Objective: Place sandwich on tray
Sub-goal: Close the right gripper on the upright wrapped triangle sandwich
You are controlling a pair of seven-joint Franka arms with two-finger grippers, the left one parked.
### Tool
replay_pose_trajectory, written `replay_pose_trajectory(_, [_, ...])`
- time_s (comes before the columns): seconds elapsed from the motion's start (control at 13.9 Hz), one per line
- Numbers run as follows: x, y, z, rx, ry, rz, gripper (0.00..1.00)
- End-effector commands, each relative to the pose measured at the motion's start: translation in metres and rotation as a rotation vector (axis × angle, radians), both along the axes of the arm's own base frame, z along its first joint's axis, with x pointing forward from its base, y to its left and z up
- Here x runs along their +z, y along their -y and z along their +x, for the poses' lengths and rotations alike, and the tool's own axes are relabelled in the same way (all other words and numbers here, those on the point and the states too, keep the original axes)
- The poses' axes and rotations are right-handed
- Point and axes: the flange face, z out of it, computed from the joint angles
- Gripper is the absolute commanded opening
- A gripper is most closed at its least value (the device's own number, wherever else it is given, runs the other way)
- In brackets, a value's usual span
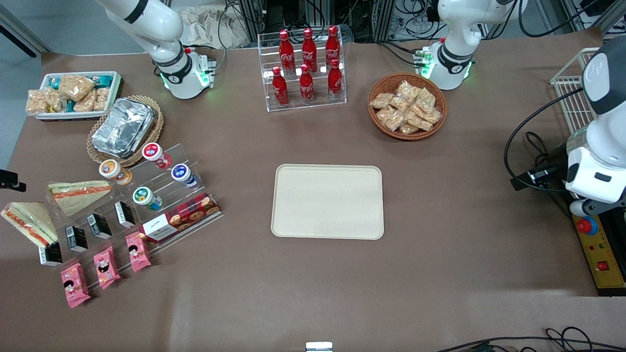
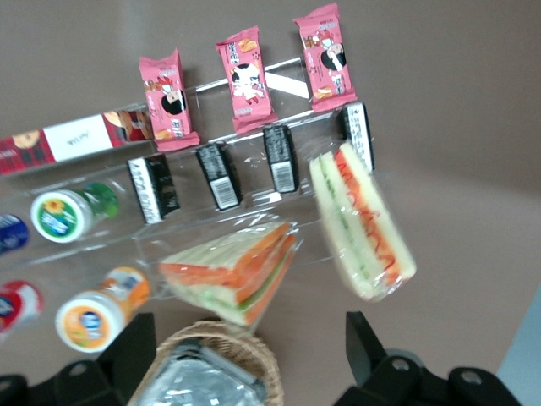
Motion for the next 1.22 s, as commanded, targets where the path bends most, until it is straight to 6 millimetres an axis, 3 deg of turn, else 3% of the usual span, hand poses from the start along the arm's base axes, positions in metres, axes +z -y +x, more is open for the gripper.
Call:
replay_pose_trajectory(0.0, [-0.013, 0.017, 0.008, 0.095, 0.026, -0.058, 1.00])
replay_pose_trajectory(0.29, [-0.046, 0.036, 0.017, 0.224, 0.023, -0.073, 1.00])
replay_pose_trajectory(0.5, [-0.073, 0.069, 0.014, 0.255, 0.026, -0.059, 1.00])
replay_pose_trajectory(0.79, [-0.090, 0.071, 0.017, 0.265, 0.020, -0.045, 1.00])
replay_pose_trajectory(1.01, [-0.119, 0.074, 0.015, 0.257, -0.007, -0.007, 1.00])
replay_pose_trajectory(1.15, [-0.124, 0.075, 0.016, 0.257, -0.006, -0.006, 1.00])
